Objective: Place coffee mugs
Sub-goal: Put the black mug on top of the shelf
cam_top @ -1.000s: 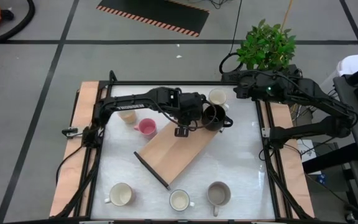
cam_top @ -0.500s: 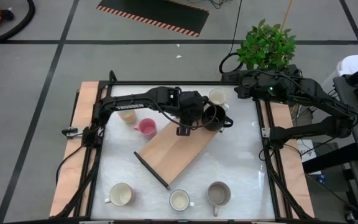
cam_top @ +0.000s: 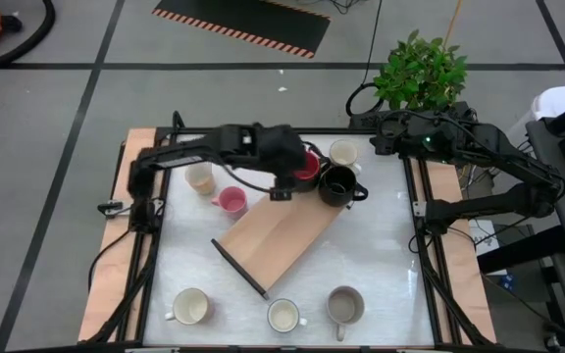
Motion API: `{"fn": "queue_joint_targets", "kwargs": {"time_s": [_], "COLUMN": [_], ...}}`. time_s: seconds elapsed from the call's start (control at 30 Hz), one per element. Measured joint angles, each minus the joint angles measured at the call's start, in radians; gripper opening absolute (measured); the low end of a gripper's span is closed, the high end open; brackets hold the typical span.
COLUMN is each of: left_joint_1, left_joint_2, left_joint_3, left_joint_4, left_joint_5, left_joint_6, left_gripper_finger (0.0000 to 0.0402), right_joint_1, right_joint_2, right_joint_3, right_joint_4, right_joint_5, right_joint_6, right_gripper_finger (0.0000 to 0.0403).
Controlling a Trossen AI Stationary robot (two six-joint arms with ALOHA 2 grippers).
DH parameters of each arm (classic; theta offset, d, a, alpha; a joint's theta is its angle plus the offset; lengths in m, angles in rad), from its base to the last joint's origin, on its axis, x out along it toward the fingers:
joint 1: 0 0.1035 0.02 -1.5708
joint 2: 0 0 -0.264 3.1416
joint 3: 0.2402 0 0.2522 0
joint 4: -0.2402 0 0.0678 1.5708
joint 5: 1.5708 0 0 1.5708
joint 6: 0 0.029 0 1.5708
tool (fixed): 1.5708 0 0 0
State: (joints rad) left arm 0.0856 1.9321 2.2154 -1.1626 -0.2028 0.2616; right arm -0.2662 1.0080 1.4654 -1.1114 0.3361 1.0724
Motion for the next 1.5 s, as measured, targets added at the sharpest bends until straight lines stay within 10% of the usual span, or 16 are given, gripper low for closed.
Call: {"fn": "queue_joint_targets", "kwargs": {"time_s": [0.3, 0.63, 1.5], "left_joint_1": [-0.001, -0.003, -0.032], "left_joint_2": [-0.158, -0.305, -0.312], "left_joint_3": [-0.035, -0.541, -0.968], "left_joint_4": [-0.078, 0.203, 0.866], "left_joint_5": [0.2, 0.176, 0.148], "left_joint_6": [-0.133, -0.183, -0.004], "left_gripper_finger": [0.0237, 0.0084, 0.0078], "right_joint_1": [0.0, 0.001, 0.022], "right_joint_2": [0.0, 0.0, 0.011], "right_joint_3": [0.0, 0.0, 0.0], "right_joint_4": [0.0, 0.0, 0.066], "right_joint_5": [0.0, -0.06, -0.073], "right_joint_6": [-0.002, -0.007, 0.015], "right_gripper_finger": [0.0215, 0.0215, 0.0215]}}
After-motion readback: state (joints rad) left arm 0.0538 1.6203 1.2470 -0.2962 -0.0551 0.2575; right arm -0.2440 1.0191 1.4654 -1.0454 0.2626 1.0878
